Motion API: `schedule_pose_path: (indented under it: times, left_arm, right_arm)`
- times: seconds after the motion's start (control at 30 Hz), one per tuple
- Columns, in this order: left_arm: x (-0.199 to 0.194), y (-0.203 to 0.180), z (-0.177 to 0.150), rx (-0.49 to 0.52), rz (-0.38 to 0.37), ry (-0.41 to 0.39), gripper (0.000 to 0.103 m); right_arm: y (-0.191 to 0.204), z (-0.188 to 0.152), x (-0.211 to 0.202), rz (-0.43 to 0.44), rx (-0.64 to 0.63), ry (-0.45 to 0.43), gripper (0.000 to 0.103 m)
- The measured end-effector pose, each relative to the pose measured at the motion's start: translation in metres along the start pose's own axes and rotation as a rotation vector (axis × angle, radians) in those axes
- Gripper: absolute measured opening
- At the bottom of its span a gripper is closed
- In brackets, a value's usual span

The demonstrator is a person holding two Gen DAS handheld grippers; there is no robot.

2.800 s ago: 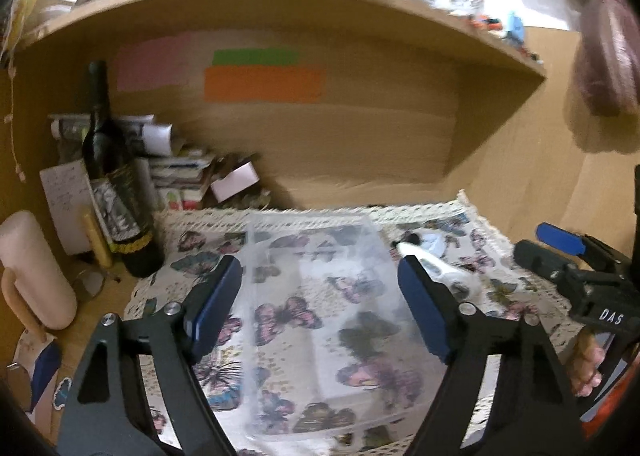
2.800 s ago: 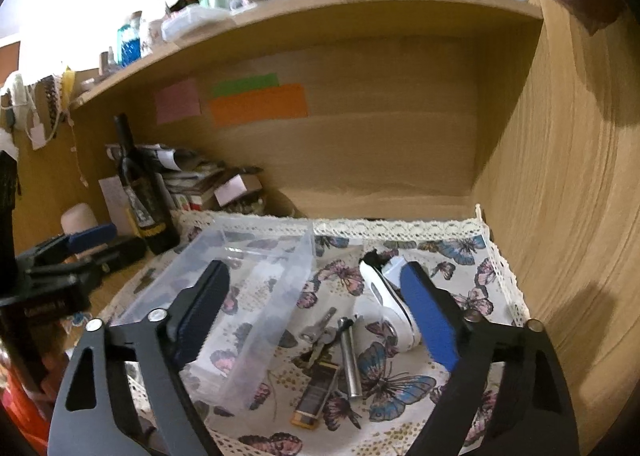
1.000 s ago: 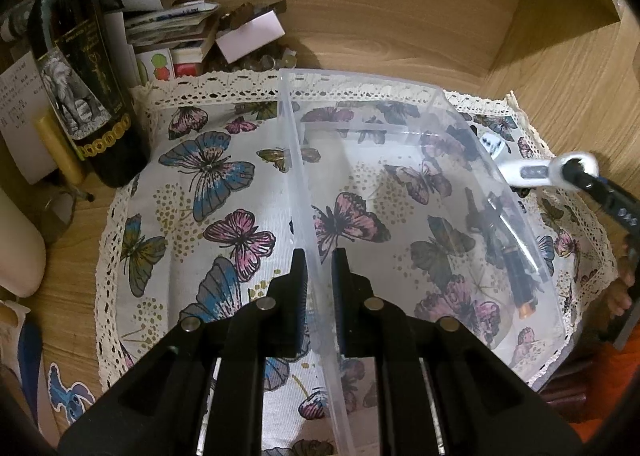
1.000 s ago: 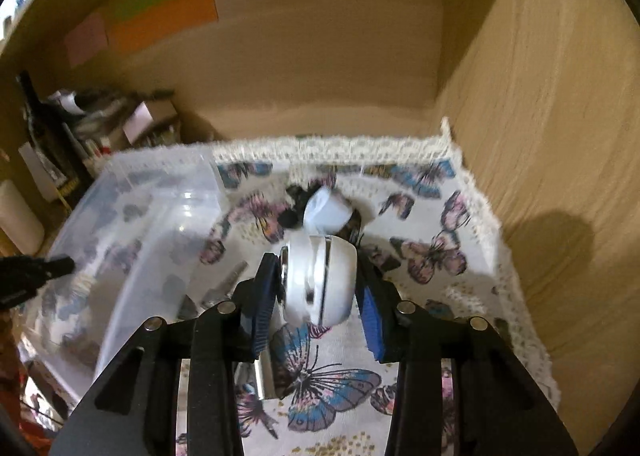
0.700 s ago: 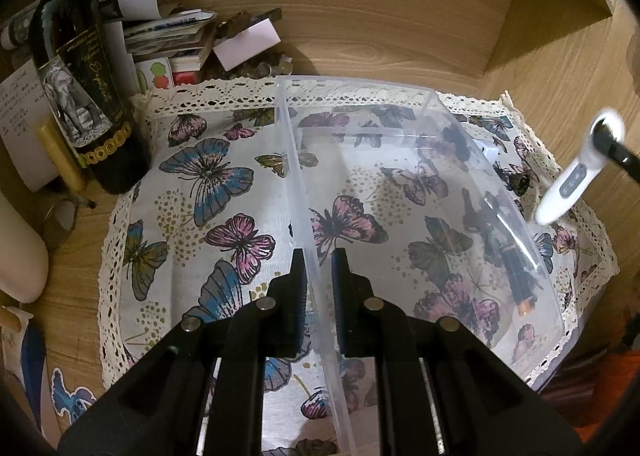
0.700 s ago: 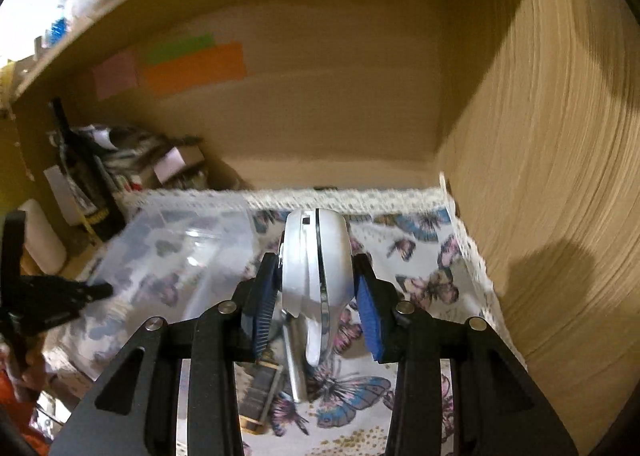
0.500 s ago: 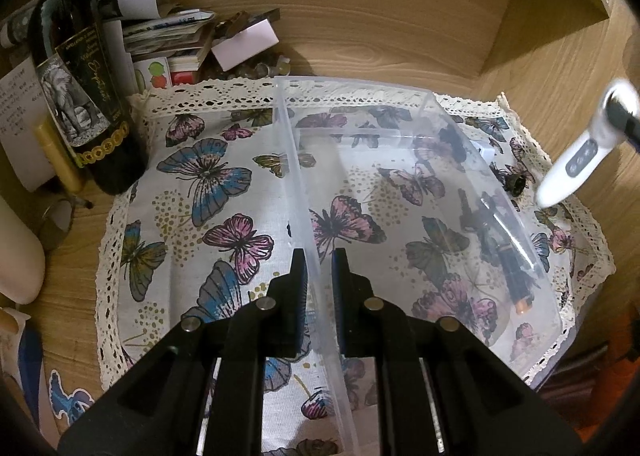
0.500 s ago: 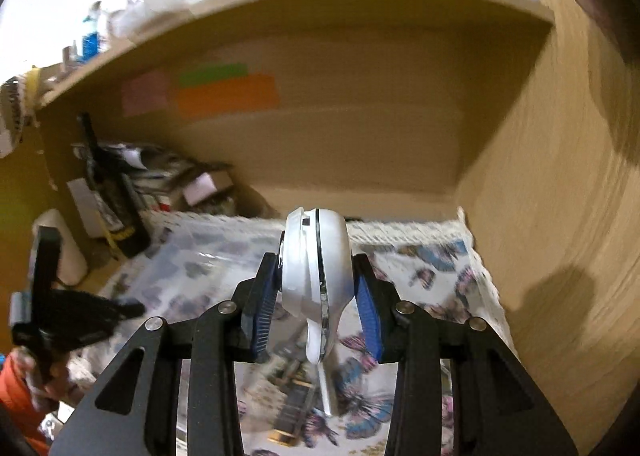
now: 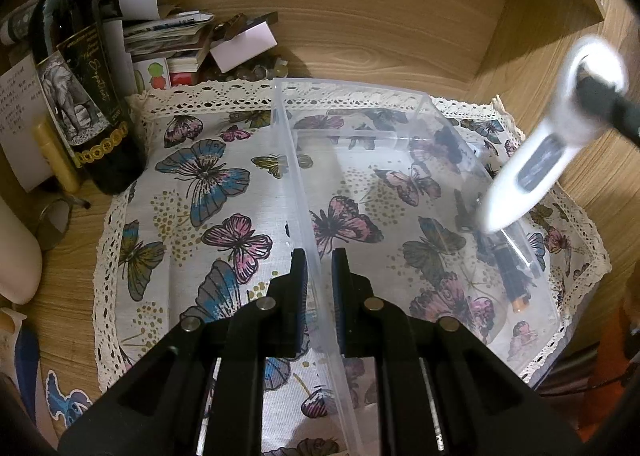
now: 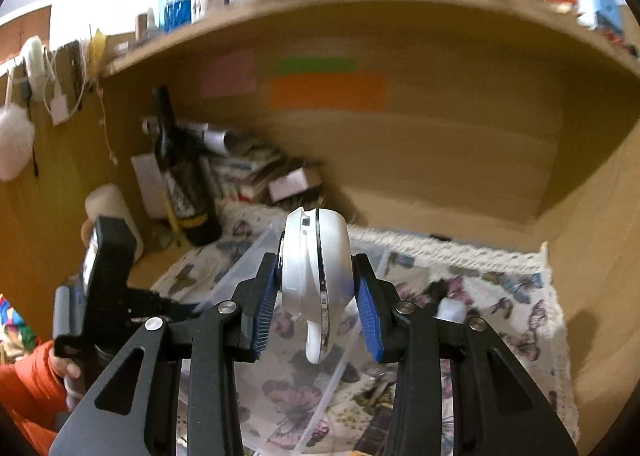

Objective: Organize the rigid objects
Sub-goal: 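Grasp the white handheld device with the right gripper and lift it, then lower the white device into the clear box and open the right gripper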

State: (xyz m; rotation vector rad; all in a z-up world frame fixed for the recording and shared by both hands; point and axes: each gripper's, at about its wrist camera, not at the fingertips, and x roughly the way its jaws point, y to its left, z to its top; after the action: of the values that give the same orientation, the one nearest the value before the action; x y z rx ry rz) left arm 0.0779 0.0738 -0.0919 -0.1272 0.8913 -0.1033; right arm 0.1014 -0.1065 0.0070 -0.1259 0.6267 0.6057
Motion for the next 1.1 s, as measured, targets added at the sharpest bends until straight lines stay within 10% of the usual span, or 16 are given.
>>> schedule_pose_path:
  times: [1.1]
  left_arm:
    - [0.000, -0.001, 0.004, 0.010, 0.011, -0.003, 0.012]
  right_arm:
    - [-0.014, -0.017, 0.109, 0.008, -0.005, 0.313, 0.035]
